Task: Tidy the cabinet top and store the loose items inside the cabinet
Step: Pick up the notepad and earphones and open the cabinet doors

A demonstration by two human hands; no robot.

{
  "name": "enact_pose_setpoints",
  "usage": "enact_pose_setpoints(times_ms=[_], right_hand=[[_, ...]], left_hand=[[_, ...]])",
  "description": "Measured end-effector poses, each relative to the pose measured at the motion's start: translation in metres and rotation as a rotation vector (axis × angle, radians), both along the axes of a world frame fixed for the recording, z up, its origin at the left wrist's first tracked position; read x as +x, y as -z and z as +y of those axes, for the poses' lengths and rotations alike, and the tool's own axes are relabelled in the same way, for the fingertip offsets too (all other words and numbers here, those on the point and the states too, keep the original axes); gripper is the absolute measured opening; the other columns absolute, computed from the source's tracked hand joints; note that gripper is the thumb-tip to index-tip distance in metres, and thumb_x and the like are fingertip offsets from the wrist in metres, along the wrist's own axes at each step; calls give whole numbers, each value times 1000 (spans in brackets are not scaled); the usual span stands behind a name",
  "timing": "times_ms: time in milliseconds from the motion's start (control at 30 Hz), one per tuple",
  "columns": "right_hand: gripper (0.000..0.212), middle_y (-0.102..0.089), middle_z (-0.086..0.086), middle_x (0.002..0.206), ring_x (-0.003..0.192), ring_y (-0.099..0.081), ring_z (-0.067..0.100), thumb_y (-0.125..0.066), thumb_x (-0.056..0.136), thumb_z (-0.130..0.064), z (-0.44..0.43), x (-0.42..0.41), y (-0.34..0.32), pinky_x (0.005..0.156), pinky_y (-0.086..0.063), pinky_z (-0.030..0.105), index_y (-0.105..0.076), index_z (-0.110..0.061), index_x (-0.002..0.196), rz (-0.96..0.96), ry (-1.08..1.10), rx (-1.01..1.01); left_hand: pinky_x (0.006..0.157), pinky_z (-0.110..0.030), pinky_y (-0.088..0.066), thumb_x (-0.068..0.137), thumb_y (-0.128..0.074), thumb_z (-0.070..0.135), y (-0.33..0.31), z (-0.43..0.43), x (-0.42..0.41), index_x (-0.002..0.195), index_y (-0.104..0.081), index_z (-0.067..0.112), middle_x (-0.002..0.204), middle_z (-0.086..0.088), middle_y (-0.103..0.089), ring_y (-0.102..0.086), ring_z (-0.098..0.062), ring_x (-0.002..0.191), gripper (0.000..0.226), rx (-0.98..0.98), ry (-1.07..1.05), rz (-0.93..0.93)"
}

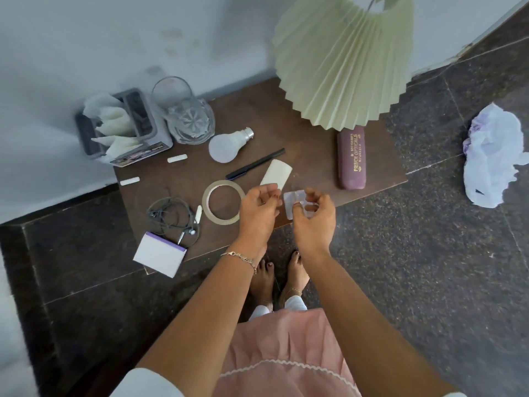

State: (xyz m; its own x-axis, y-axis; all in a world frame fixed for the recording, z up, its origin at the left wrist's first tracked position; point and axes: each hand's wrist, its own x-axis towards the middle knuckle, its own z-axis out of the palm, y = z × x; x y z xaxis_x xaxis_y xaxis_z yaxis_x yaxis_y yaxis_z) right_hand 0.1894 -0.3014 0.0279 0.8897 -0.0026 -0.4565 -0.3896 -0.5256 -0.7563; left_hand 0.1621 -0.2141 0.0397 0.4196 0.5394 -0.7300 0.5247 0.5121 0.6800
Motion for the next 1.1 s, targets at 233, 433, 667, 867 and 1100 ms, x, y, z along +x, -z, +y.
enact_pose_setpoints(times_ms=[233,433,667,867,1100], right_hand=[[28,-56,-7,115,104,-53,9,-60,89,-15,25,-16,4,89,-48,30,-62,-22,116,-18,-209,-35],[42,-46,1,124,112,-50,18,-60,86,-8,41,-20,8,91,-50,34,-59,-28,124,-122,-445,-100],[56,-36,5,136,120,-47,24,-73,80,-12,50,-19,10,92,-46,30,-48,-25,128,-195,-489,-193],[65,-34,5,136,116,-50,25,-74,77,-11,55,-5,15,89,-48,33,-42,-26,132,-182,-460,-197],[63,-36,5,134,109,-55,26,-74,76,-12,57,9,21,92,-49,40,-45,-24,131,-192,-406,-180]], left_hand=[[68,-21,-50,92,-56,8,5,23,-44,97,-63,20,92,1,-67,-64,-11,79,15,146,-131,47],[66,-11,-46,89,-60,6,14,38,-67,119,-55,11,113,-5,-61,-58,-13,96,31,252,-324,244],[86,-23,-43,86,-64,8,24,39,-68,126,-53,7,128,-9,-58,-56,-21,117,42,181,-307,293],[95,-32,-48,86,-63,9,29,42,-61,122,-52,9,122,-9,-61,-58,-22,114,38,127,-321,244],[100,-43,-48,87,-59,10,26,46,-49,122,-54,11,118,-8,-61,-60,-23,110,35,77,-287,191]])
